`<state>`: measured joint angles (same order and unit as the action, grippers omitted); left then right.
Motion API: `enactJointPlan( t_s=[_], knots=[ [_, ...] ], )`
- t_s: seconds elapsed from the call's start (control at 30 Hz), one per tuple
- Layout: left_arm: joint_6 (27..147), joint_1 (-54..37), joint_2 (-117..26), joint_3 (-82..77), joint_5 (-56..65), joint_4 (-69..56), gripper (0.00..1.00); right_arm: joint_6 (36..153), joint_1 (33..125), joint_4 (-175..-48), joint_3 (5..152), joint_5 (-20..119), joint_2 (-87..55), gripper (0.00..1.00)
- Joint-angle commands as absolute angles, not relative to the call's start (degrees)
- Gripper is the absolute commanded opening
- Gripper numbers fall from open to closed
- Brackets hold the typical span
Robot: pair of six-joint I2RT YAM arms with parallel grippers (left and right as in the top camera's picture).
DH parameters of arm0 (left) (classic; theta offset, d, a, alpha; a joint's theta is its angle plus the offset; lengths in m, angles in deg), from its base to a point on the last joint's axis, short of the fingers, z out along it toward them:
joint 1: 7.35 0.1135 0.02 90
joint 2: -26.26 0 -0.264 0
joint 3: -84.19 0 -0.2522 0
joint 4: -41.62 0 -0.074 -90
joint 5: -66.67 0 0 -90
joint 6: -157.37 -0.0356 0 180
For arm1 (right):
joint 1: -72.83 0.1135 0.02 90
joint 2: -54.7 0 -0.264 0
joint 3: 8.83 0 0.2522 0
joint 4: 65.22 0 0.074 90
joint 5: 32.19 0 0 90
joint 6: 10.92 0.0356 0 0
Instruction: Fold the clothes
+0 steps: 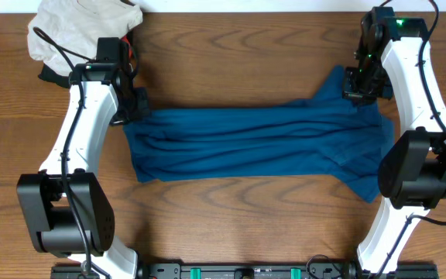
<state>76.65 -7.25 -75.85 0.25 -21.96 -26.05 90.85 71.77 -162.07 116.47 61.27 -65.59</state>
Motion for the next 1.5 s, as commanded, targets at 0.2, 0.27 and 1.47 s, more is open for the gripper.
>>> enactJointPlan(
  t_s=[0.2, 0.27, 1.47],
  knots=[
    [78.47, -7.12, -75.67, -0.07, -22.22, -28.7, 0.06, 91.88, 70.63, -162.81, 112.82, 62.71, -64.25, 0.06],
    [78.47, -7.12, -75.67, -0.07, -22.22, -29.4, 0.06, 91.88, 70.63, -162.57, 111.69, 62.74, -64.25, 0.06],
    [81.83, -7.18, -75.67, -0.07, -22.18, -43.56, 0.98, 89.45, 70.68, -162.97, 110.94, 57.84, -64.23, 0.36]
  ],
)
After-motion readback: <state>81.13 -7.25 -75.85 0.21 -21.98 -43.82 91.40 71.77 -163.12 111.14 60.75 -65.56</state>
